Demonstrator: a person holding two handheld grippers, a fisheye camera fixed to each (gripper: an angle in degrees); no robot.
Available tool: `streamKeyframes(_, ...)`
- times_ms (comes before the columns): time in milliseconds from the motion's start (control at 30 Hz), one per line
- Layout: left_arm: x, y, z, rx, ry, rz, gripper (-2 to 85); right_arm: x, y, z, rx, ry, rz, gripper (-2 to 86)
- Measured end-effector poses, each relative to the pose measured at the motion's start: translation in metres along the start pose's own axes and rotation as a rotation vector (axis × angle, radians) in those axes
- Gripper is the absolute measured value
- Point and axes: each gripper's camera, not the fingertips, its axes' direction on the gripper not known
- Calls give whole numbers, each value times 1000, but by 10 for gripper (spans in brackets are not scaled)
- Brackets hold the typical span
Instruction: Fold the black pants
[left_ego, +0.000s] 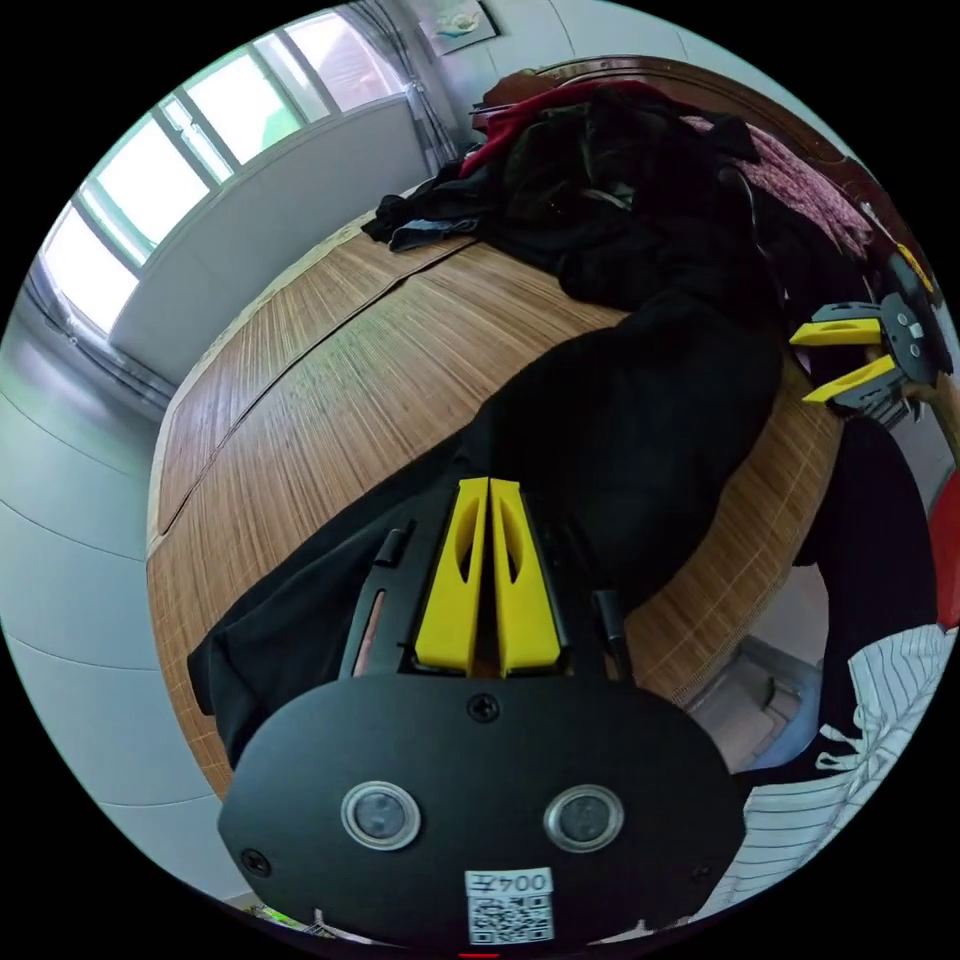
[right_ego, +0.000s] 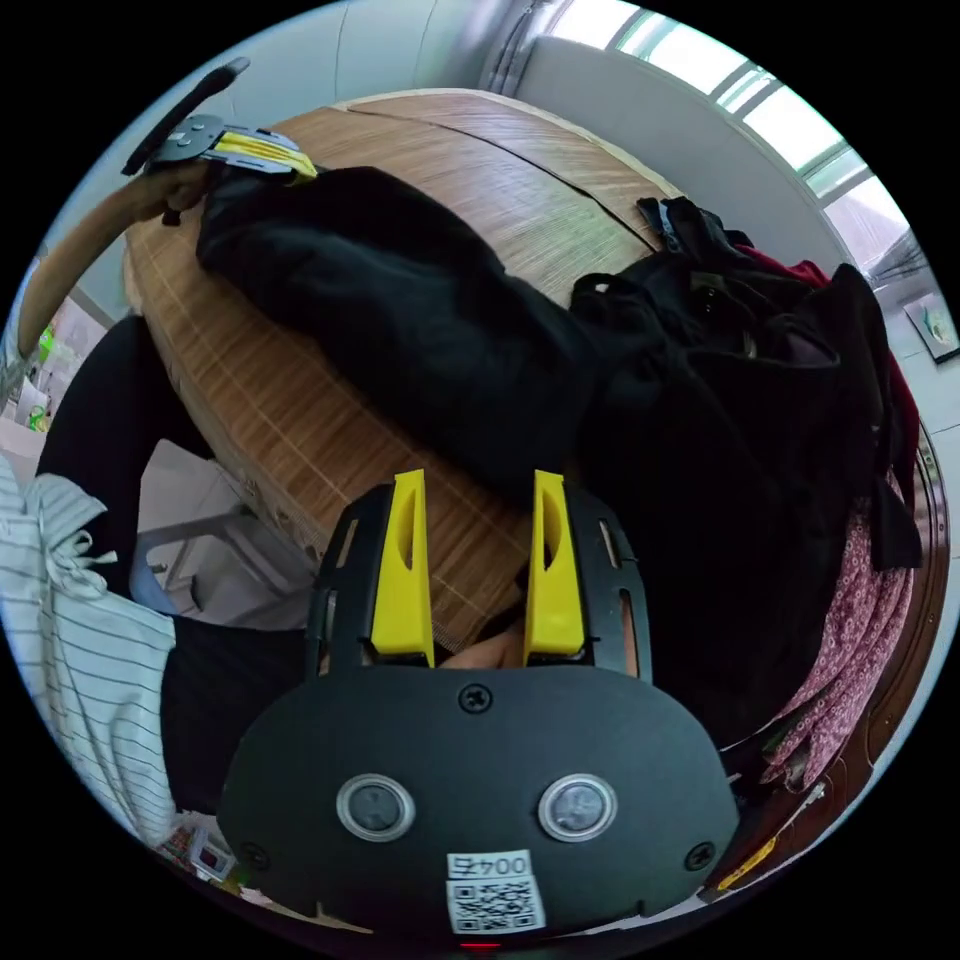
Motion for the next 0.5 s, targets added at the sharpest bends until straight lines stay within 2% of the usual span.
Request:
streamKeyframes(100, -16, 10, -28, 30, -78, -93, 8, -24, -3, 10, 37, 47, -96, 148)
streamKeyframes(200, -46, 10, -52, 39, 37, -197, 7, -42, -19, 20, 69, 87, -197, 142)
streamKeyframes(267, -52, 6, -69, 47, 62, -191, 8, -51, -28, 27, 71, 109, -256, 140)
streamKeyframes(500, -78, -11, -47, -186, 121, -197, 24, -51, -48, 45, 56, 183, -341, 84)
